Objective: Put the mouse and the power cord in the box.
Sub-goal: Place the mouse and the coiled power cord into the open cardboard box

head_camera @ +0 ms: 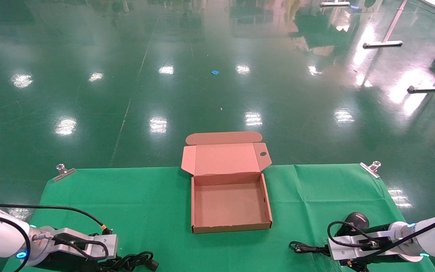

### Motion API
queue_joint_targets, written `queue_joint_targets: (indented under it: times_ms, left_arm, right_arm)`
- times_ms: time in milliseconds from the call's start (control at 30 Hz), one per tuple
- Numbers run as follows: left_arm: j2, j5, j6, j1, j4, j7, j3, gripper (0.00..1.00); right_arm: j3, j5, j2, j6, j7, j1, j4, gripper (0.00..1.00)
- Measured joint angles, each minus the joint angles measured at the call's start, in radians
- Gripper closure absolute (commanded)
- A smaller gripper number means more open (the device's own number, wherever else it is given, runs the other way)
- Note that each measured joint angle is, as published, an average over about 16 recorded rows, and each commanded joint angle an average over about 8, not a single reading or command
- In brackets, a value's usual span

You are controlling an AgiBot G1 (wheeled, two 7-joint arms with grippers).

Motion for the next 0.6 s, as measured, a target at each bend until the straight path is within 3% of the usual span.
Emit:
queue_joint_targets:
  times_ms: [300, 600]
  left_arm:
    - [-0.015, -0.031, 0.039, -0.008, 0.013, -0.018, -0.021, 1.00]
    - [-0.080, -0.157, 0.198, -0.076, 0.047, -0.082, -0.108, 1.00]
  right_arm:
    - [0.014, 0.021, 0.023, -0.023, 0.010, 0.016, -0.005, 1.00]
    - [0.066, 0.095, 0.114, -0.123, 0.036, 0.116, 0.009, 1.00]
